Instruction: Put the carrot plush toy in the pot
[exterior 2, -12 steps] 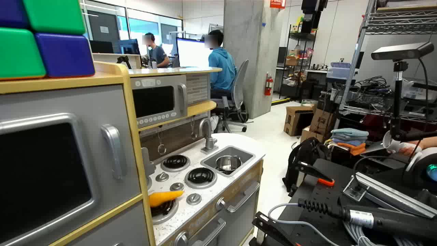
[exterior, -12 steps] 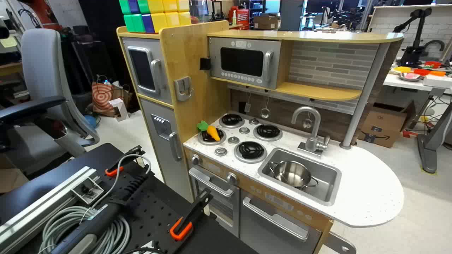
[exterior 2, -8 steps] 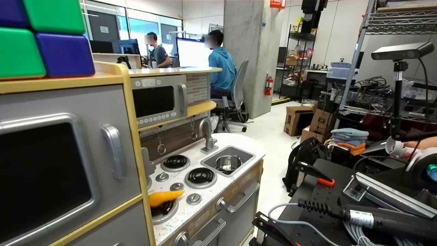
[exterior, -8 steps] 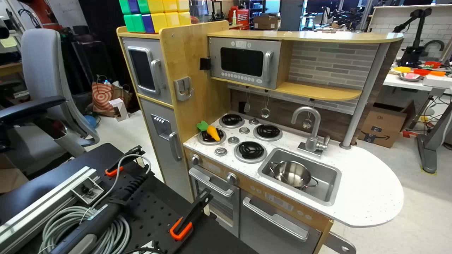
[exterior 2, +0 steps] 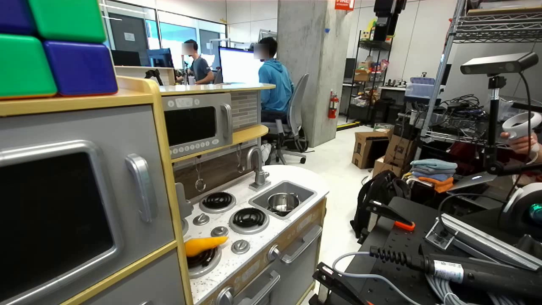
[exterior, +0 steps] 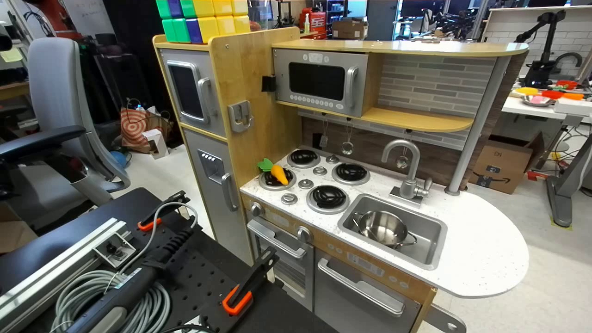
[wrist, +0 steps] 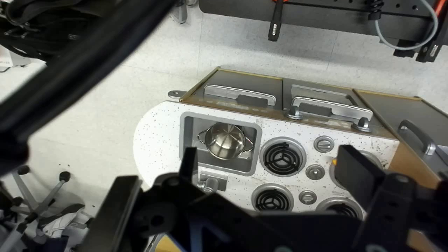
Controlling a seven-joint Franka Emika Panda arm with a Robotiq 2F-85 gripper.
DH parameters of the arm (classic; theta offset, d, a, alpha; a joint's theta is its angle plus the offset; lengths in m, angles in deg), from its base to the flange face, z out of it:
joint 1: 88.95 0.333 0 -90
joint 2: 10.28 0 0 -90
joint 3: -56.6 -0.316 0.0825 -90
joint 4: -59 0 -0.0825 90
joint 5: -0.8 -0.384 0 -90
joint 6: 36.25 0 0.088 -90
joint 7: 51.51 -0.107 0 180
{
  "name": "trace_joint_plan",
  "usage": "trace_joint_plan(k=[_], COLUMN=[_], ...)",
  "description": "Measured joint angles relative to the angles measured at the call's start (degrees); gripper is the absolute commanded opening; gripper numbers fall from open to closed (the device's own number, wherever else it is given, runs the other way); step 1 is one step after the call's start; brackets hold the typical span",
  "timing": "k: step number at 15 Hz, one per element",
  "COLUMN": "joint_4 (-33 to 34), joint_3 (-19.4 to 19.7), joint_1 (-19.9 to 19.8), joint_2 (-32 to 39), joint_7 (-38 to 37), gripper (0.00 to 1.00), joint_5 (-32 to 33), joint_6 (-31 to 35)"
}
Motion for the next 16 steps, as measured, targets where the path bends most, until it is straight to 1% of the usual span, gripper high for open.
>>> trace_joint_plan(k=[13, 14, 16], joint_4=[-0.02, -0.23, -1.23], joint_3=[0.00, 0.14, 0.23], joint_1=[0.01, 0.05, 0.36], joint_2=[0.00, 0.00, 0.25], joint_7=[0.00, -1.14, -4.19], gripper=[1.00, 1.00, 1.00], joint_5=[0.00, -0.98, -3.69], joint_6=[0.00, 1.77, 7.66])
